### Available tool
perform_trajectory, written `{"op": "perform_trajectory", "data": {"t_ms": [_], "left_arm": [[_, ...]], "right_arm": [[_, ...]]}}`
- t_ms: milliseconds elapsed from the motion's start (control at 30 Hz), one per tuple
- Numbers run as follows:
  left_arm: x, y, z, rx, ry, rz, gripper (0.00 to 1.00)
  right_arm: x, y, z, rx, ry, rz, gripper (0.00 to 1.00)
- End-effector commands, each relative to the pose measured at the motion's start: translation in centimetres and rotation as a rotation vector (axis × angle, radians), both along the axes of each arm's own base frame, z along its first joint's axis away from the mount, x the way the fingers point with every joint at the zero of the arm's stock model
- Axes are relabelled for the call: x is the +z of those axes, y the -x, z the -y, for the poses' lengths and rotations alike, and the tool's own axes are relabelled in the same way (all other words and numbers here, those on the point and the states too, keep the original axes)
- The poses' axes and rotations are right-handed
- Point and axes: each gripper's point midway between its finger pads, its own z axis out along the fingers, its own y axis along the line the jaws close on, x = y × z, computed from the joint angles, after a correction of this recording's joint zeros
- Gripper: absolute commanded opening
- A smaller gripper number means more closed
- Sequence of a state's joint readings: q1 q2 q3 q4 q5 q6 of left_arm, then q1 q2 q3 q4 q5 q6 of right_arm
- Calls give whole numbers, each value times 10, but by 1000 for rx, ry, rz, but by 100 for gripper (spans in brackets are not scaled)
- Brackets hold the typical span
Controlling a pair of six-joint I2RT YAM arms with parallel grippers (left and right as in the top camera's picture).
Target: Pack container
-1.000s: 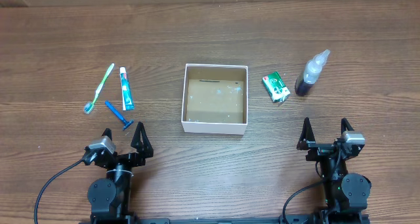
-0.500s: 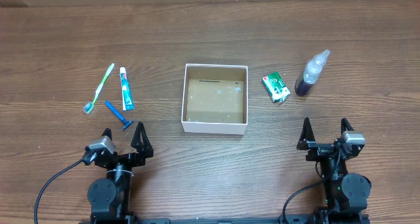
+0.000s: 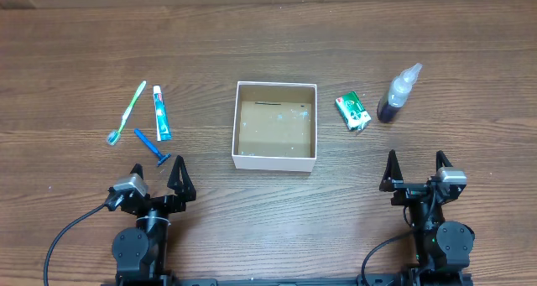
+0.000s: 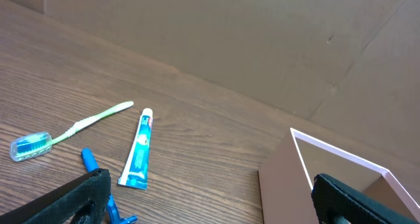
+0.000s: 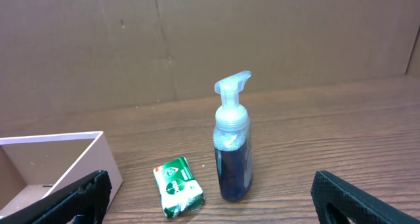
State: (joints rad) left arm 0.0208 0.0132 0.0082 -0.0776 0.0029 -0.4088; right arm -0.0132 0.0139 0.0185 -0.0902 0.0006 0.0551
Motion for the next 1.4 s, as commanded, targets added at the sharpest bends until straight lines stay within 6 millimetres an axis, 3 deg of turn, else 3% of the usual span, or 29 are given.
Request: {"op": "perform_trajectory", "data": {"t_ms": [0, 1200, 1367], "left_arm": [[0, 0, -3, 12, -24, 4, 100], [0, 0, -3, 12, -24, 4, 100], [0, 0, -3, 12, -24, 4, 100]], "right_arm": [[-1, 0, 3, -12, 4, 6, 100], [-1, 0, 3, -13, 4, 6, 100], [-1, 0, -4, 26, -10, 7, 100]]}}
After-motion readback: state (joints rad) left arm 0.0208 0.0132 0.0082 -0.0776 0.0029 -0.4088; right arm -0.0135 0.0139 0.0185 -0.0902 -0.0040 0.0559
